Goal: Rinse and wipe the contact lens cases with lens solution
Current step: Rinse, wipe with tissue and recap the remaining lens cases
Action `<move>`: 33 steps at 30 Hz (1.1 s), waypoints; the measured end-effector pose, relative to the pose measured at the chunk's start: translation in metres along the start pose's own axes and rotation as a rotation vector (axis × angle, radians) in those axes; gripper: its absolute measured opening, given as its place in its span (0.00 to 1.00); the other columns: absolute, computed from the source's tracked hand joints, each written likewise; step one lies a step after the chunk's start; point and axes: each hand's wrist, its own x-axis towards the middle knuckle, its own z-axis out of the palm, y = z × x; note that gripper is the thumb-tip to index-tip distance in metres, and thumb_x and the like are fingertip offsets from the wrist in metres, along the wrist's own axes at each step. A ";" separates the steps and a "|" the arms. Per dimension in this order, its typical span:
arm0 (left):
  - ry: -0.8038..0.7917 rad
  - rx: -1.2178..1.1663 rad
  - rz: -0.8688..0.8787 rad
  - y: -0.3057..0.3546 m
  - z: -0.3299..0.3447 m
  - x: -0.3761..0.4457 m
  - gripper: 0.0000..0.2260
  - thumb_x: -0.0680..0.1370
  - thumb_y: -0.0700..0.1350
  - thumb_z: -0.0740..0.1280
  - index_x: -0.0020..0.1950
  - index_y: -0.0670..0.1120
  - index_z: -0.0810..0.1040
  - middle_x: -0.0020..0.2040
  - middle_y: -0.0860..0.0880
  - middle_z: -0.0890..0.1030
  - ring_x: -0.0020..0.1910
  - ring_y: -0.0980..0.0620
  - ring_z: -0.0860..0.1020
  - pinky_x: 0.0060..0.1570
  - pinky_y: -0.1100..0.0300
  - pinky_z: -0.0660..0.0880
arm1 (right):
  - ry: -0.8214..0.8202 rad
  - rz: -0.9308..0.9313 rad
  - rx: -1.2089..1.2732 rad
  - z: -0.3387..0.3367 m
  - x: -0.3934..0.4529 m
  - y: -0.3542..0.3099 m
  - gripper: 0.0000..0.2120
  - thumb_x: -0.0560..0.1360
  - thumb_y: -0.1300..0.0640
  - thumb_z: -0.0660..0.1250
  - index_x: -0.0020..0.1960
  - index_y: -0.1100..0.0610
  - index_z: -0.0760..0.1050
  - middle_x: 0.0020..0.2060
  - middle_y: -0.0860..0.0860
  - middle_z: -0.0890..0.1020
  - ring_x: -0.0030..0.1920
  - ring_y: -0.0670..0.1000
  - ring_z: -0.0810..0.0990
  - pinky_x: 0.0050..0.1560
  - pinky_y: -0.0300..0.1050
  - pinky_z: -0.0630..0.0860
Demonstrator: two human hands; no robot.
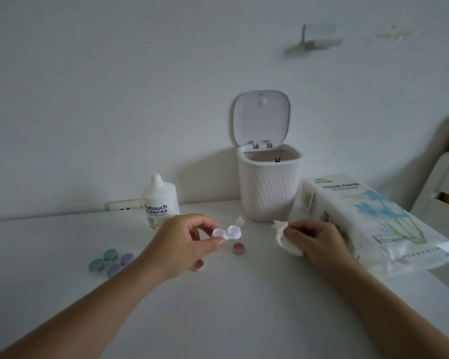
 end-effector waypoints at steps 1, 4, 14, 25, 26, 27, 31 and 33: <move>0.009 0.006 0.009 0.004 0.000 0.005 0.05 0.73 0.50 0.77 0.46 0.56 0.85 0.35 0.42 0.77 0.29 0.57 0.70 0.28 0.68 0.73 | -0.011 0.007 0.000 0.000 0.000 0.002 0.16 0.74 0.61 0.73 0.37 0.40 0.85 0.32 0.39 0.85 0.32 0.33 0.79 0.35 0.26 0.72; 0.030 -0.008 0.043 0.021 0.000 0.019 0.03 0.73 0.49 0.77 0.44 0.55 0.86 0.33 0.56 0.81 0.30 0.60 0.71 0.33 0.72 0.68 | -0.025 0.039 -0.023 0.000 0.001 0.006 0.09 0.73 0.55 0.73 0.40 0.40 0.85 0.35 0.40 0.86 0.34 0.34 0.80 0.40 0.33 0.73; 0.213 -0.066 0.024 0.078 -0.014 0.105 0.03 0.72 0.50 0.76 0.41 0.51 0.86 0.38 0.53 0.87 0.28 0.59 0.76 0.31 0.71 0.72 | -0.049 0.045 0.005 -0.001 0.006 0.016 0.07 0.74 0.54 0.74 0.41 0.43 0.85 0.35 0.44 0.86 0.34 0.37 0.81 0.39 0.36 0.75; 0.191 0.180 0.045 0.097 -0.003 0.179 0.09 0.69 0.45 0.79 0.47 0.47 0.85 0.35 0.54 0.84 0.33 0.58 0.80 0.36 0.65 0.72 | -0.039 0.055 0.015 0.004 0.010 0.018 0.07 0.73 0.57 0.75 0.39 0.47 0.86 0.35 0.46 0.87 0.34 0.40 0.81 0.37 0.35 0.76; 0.181 0.273 0.099 0.098 -0.002 0.181 0.09 0.70 0.44 0.78 0.48 0.49 0.84 0.36 0.55 0.83 0.35 0.58 0.79 0.35 0.66 0.72 | -0.049 0.053 0.011 0.004 0.010 0.019 0.06 0.73 0.55 0.75 0.40 0.45 0.86 0.36 0.46 0.87 0.35 0.39 0.82 0.37 0.35 0.76; 0.164 0.389 0.171 0.100 -0.002 0.183 0.08 0.71 0.43 0.77 0.49 0.50 0.83 0.37 0.56 0.82 0.37 0.58 0.79 0.36 0.65 0.72 | -0.056 0.053 -0.001 0.003 0.010 0.019 0.06 0.73 0.54 0.74 0.41 0.43 0.85 0.36 0.44 0.87 0.35 0.39 0.82 0.37 0.35 0.76; 0.016 0.872 0.470 0.106 -0.003 0.188 0.07 0.78 0.44 0.67 0.54 0.50 0.82 0.45 0.52 0.82 0.45 0.49 0.78 0.42 0.56 0.73 | -0.059 0.047 -0.020 0.003 0.010 0.022 0.05 0.73 0.52 0.74 0.42 0.41 0.85 0.36 0.41 0.86 0.35 0.36 0.81 0.36 0.34 0.74; -0.048 1.005 0.560 0.109 -0.003 0.191 0.07 0.79 0.43 0.64 0.53 0.50 0.82 0.45 0.52 0.80 0.46 0.49 0.75 0.43 0.54 0.72 | -0.068 0.045 -0.017 0.003 0.010 0.020 0.05 0.73 0.51 0.73 0.42 0.40 0.85 0.36 0.41 0.86 0.34 0.36 0.81 0.35 0.31 0.73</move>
